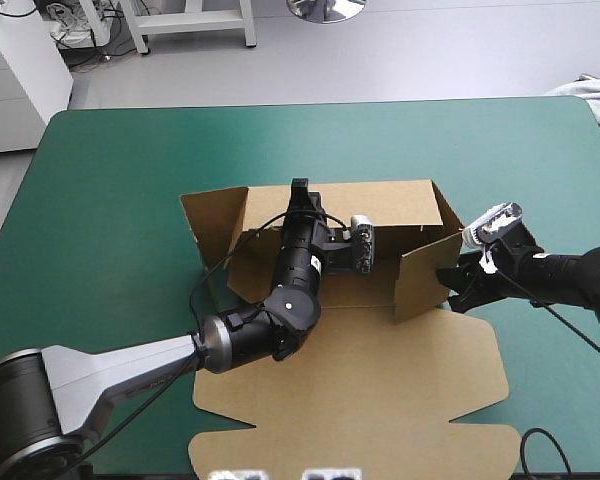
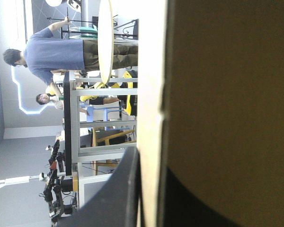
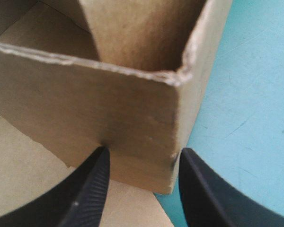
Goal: Fold the box
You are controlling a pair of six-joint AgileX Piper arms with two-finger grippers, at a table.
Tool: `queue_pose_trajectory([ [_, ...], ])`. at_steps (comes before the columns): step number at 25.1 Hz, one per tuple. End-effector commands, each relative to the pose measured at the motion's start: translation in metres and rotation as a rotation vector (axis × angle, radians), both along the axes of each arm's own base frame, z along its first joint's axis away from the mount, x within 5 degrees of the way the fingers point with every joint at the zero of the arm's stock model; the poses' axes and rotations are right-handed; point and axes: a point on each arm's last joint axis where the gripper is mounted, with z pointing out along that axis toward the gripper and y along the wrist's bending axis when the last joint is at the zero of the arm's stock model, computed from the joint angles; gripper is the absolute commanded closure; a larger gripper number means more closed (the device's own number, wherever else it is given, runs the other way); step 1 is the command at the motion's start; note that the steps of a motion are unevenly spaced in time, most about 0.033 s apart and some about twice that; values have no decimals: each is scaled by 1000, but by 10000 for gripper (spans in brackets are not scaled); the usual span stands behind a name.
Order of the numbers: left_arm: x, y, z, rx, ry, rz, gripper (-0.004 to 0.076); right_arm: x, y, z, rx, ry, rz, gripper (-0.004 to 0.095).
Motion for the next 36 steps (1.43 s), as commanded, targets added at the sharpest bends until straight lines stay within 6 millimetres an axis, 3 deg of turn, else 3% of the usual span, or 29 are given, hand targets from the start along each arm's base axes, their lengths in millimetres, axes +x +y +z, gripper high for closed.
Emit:
queue_pose_trajectory([
  [1,-3,4,25,-85,-54,10,734,2,2,16,56,-77,-29,389],
  [7,-3,4,25,-87,-54,5,734,19,19,9,156,-123,38,386],
  [10,-3,4,25,-87,-54,5,734,32,21,2,168,-133,-38,420],
  [12,-3,4,25,-89,-54,5,734,39,20,0,197,-134,-98,521],
  [14,-3,3,25,-92,-52,2,734,42,20,-3,223,-122,-118,805],
  [16,-3,3,25,-92,-52,2,734,42,22,-5,236,-101,-93,928],
  [27,-3,4,26,-124,-51,22,724,41,24,-8,242,-74,-63,907],
  [31,-3,4,26,-124,-55,15,653,40,24,-8,247,-66,-69,907],
  [36,-3,4,27,-117,-67,9,509,40,24,-9,231,-62,-55,907],
])
